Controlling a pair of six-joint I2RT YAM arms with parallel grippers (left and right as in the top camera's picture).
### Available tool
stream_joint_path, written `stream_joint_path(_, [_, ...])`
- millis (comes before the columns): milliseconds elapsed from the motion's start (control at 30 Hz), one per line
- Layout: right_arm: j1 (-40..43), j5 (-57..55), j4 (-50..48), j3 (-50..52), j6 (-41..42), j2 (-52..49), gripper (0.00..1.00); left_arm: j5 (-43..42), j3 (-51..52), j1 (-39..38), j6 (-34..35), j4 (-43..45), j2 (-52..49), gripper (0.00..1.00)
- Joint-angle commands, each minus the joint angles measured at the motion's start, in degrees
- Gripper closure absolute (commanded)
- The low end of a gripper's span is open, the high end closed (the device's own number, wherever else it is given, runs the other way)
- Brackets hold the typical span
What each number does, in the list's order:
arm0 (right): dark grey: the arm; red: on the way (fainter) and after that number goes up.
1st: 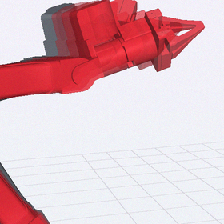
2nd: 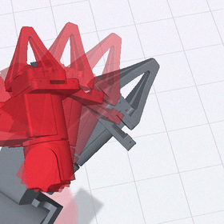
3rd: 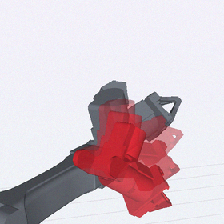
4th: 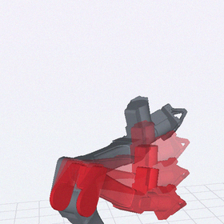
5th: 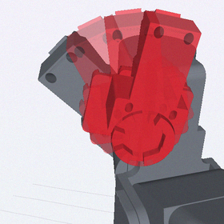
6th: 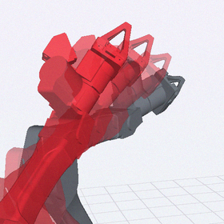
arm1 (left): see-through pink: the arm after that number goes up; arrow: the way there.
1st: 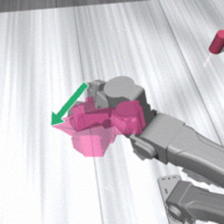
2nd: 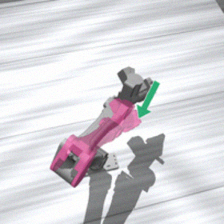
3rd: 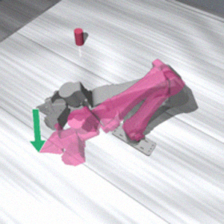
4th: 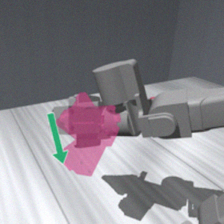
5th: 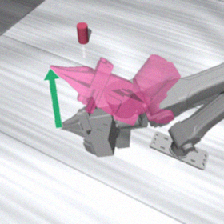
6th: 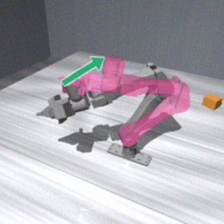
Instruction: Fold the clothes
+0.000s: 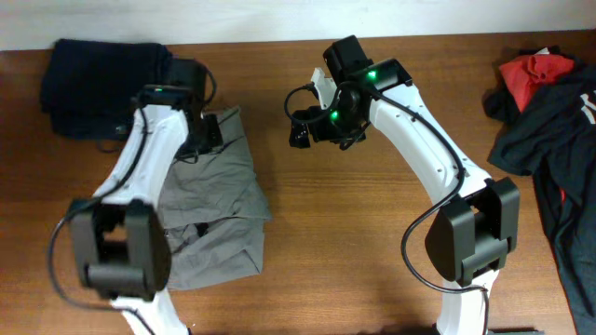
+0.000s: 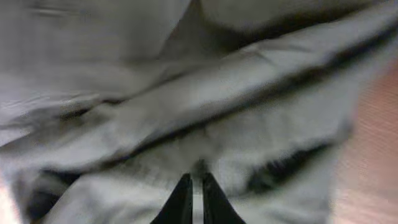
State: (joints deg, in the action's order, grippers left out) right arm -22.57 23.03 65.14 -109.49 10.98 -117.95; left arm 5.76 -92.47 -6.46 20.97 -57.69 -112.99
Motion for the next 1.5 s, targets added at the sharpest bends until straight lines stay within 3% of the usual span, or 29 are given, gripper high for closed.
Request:
stream_joint_path(0, [-0.28, 0.76, 0.04, 0.33, 0.46, -0.5, 0.01, 0.26, 0.37, 1.49, -0.13, 2.49, -5.81, 0.91])
stream_joint_path(167, [-0.28, 0.74, 0.17, 0.33, 0.44, -0.5, 0.01, 0.09, 0.09, 3.56, -0.28, 2.49, -7.26, 0.91])
stream_joint_path(367, [-0.42, 0.79, -0.44, 0.33, 0.46, -0.5, 0.01, 1.44, -7.04, 3.74, -0.28, -5.11, -0.9, 0.89])
stream_joint_path(400, [-0.61, 0.79, -0.5, 0.33, 0.46, -0.5, 0.01, 2.16, -8.2, 3.74, -0.28, -6.29, 0.31, 0.82])
stream_joint_path(433, [-0.79, 0.81, -0.66, 0.33, 0.46, -0.5, 0.01, 3.21, -9.68, 3.76, -0.26, -7.69, 2.01, 0.48])
stream_joint_path(467, [-1.11, 0.79, -0.87, 0.33, 0.46, -0.52, 0.01, 3.67, -10.45, 3.91, -0.26, -8.33, 3.06, 0.3])
stream_joint_path(533, [-2.14, 0.92, -1.68, 0.35, 0.46, -0.72, 0.01, 3.72, -11.61, 4.31, -0.22, -9.27, 5.35, 0.17])
stream_joint_path(567, [-2.73, 1.03, -2.29, 0.37, 0.46, -0.9, 0.01, 3.76, -11.63, 4.48, 0.09, -9.46, 6.29, 0.05])
stream_joint_path(600, [-3.23, 1.22, -2.82, 0.37, 0.44, -1.2, 0.01, 3.76, -11.63, 4.76, 0.15, -9.55, 7.04, 0.01])
stream_joint_path(1000, [-7.06, 21.75, -10.8, 0.66, 0.48, -13.88, 0.01, 4.52, -11.63, 14.93, 3.85, -13.35, 8.55, 0.01])
stream_joint_path(1467, [-14.01, 22.82, -16.55, 0.66, 5.42, -18.58, 0.01, 2.16, -11.63, 17.51, 3.82, -13.7, 8.55, 0.01])
